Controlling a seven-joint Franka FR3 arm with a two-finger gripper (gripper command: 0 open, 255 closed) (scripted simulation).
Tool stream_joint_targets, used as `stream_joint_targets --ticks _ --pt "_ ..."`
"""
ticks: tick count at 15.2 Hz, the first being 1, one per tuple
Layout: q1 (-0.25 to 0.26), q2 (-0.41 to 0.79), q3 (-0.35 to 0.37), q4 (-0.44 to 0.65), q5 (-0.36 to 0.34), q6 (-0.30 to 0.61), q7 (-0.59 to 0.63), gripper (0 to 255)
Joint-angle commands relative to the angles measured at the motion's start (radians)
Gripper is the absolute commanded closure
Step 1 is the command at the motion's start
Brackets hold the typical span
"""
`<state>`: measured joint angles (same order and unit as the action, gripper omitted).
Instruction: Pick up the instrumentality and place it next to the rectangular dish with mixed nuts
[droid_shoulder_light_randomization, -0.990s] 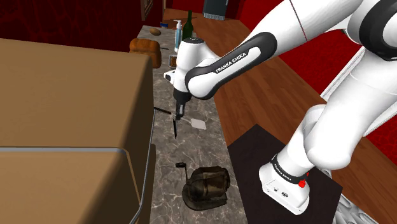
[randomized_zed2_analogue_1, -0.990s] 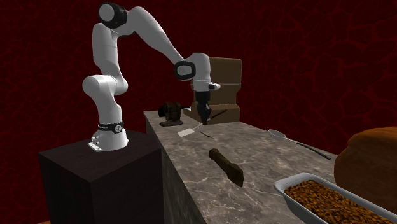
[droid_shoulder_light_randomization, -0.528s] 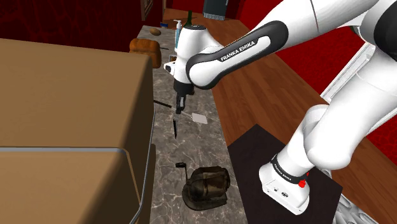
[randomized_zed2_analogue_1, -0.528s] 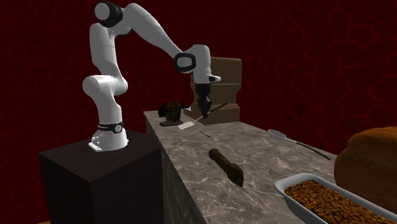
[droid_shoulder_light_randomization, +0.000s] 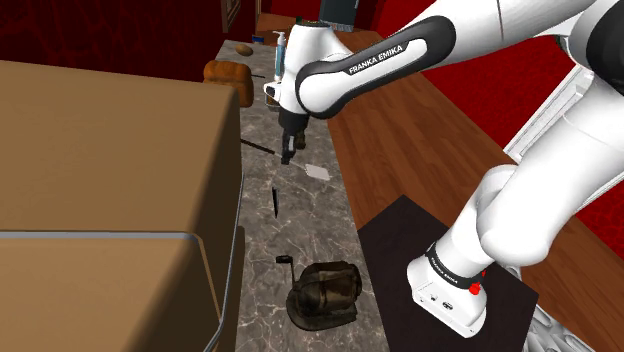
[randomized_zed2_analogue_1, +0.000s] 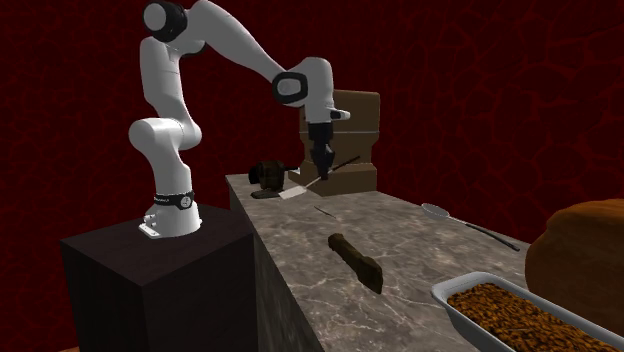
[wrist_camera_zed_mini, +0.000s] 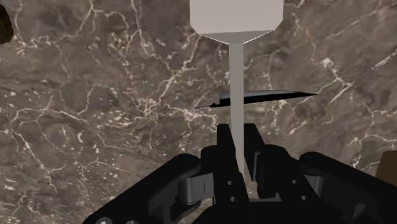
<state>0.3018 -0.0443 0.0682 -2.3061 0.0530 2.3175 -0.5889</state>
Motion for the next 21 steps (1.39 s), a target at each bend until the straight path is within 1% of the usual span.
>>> stream_joint_targets --ticks 1,6,11,16,21 --pt "-0.023 0.026 -0.025 0.032 0.000 -0.007 -0.049 255" --pt "-0.081 0.096 -0.082 0.121 0.007 -0.031 -0.168 255" --pt "-0.141 0.185 -0.129 0.238 0.021 -0.066 -0.280 255" --pt "-0.203 0.290 -0.164 0.385 0.042 -0.114 -0.384 255" --pt "-0.268 0.414 -0.189 0.568 0.065 -0.179 -0.476 255"
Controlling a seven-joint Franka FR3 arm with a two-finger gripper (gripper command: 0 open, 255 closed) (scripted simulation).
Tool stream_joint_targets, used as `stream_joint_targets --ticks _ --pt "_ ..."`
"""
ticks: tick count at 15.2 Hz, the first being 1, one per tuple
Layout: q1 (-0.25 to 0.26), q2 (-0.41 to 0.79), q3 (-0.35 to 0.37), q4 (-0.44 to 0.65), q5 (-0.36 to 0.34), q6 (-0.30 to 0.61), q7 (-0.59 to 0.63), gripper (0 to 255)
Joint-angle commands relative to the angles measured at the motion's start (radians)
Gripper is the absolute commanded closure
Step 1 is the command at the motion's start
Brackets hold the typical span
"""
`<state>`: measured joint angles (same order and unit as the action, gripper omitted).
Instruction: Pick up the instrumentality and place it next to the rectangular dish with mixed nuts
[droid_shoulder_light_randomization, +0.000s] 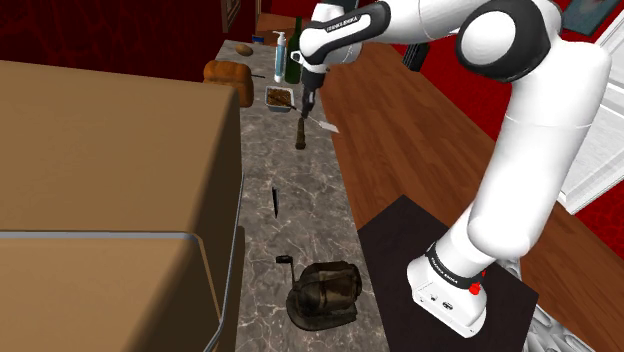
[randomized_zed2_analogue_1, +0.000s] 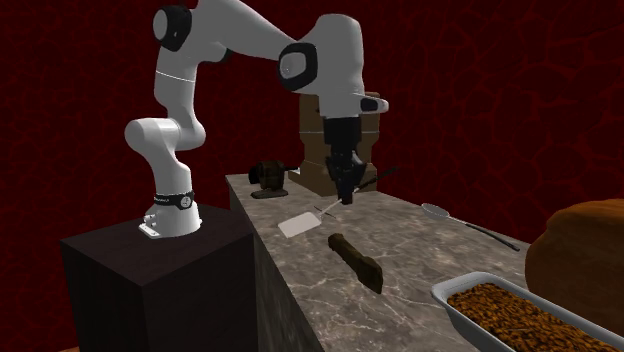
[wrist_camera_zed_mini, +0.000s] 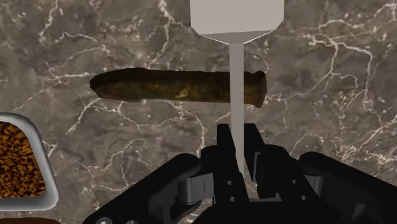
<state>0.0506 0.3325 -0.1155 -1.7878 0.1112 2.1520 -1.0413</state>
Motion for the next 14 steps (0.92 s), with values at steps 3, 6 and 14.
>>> stream_joint_targets --ticks 3,6,14 --pt "-0.058 0.123 -0.014 0.180 0.021 -0.063 -0.071 255" --pt "-0.102 0.219 -0.020 0.332 0.034 -0.123 -0.113 255" --pt "-0.245 0.631 -0.016 1.037 0.061 -0.420 -0.179 255"
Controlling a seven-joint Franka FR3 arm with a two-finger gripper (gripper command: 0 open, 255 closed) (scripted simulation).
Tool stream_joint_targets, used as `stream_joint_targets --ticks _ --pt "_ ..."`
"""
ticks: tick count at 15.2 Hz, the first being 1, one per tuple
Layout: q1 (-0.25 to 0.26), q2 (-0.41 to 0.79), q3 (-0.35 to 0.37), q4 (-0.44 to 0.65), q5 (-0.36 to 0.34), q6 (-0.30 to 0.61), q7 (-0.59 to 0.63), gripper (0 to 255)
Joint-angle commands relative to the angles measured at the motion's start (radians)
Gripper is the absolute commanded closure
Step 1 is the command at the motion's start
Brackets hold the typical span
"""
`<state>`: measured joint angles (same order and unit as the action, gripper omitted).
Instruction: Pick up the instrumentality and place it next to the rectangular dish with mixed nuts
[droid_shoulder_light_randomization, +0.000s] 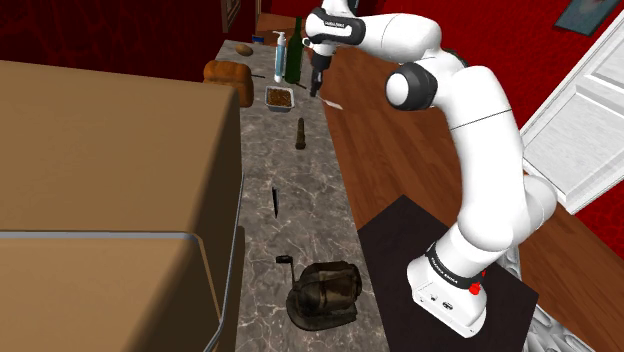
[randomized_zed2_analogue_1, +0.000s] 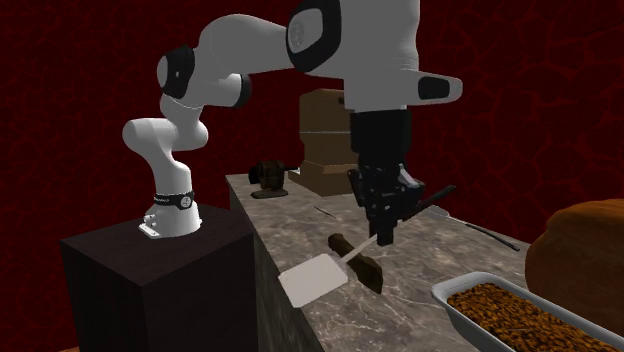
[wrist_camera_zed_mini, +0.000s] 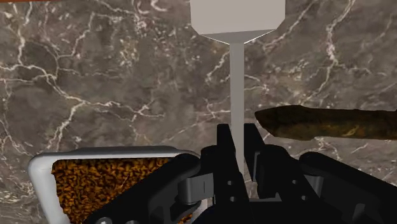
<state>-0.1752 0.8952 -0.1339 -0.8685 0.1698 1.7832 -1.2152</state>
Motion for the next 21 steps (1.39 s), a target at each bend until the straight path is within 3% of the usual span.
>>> stream_joint_targets --ticks 1,8,21 --pt "-0.043 0.173 0.008 0.307 0.003 -0.134 0.001 255" --pt "-0.028 0.123 0.005 0.121 0.006 0.000 -0.014 255" --pt "-0.021 0.160 0.009 0.008 0.013 0.149 -0.029 255"
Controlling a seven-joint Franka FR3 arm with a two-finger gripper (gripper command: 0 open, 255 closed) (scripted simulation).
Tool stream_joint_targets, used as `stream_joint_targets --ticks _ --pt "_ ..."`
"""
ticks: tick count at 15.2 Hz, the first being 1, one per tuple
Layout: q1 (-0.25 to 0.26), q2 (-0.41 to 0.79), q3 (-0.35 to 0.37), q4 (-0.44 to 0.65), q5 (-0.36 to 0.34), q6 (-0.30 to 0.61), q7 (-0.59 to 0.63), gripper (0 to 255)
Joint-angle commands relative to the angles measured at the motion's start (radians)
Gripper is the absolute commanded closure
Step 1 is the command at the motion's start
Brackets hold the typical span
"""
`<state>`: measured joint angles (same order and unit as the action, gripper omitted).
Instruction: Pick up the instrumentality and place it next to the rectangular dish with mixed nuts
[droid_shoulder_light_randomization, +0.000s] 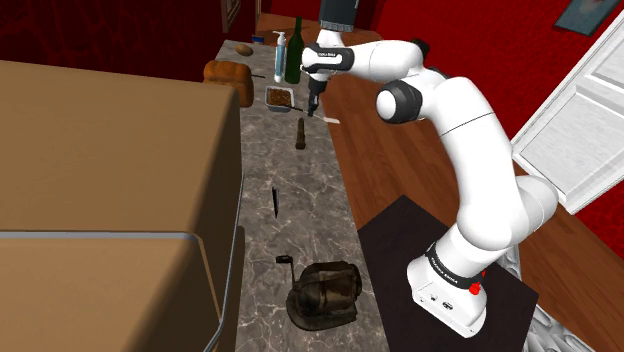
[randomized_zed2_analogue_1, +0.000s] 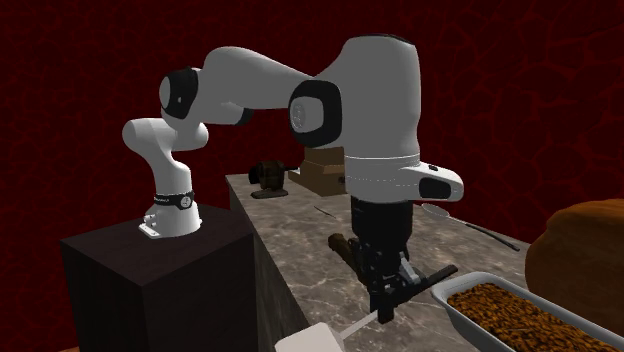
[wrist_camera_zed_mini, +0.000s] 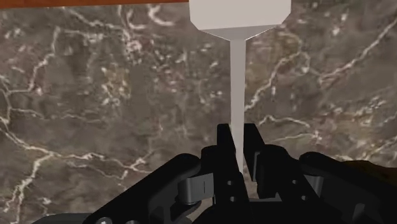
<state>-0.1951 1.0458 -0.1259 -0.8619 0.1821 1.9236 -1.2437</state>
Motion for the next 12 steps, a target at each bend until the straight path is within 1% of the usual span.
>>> stream_joint_targets --ticks 1,8,9,12 --pt "-0.001 0.009 0.000 0.000 0.001 0.009 -0.001 255" --pt "-0.001 0.009 0.000 0.001 0.001 0.009 -0.001 255" --pt "-0.002 0.011 0.000 0.004 0.001 0.007 -0.002 0" --pt "-0.001 0.007 0.000 -0.001 0.001 0.008 -0.002 0"
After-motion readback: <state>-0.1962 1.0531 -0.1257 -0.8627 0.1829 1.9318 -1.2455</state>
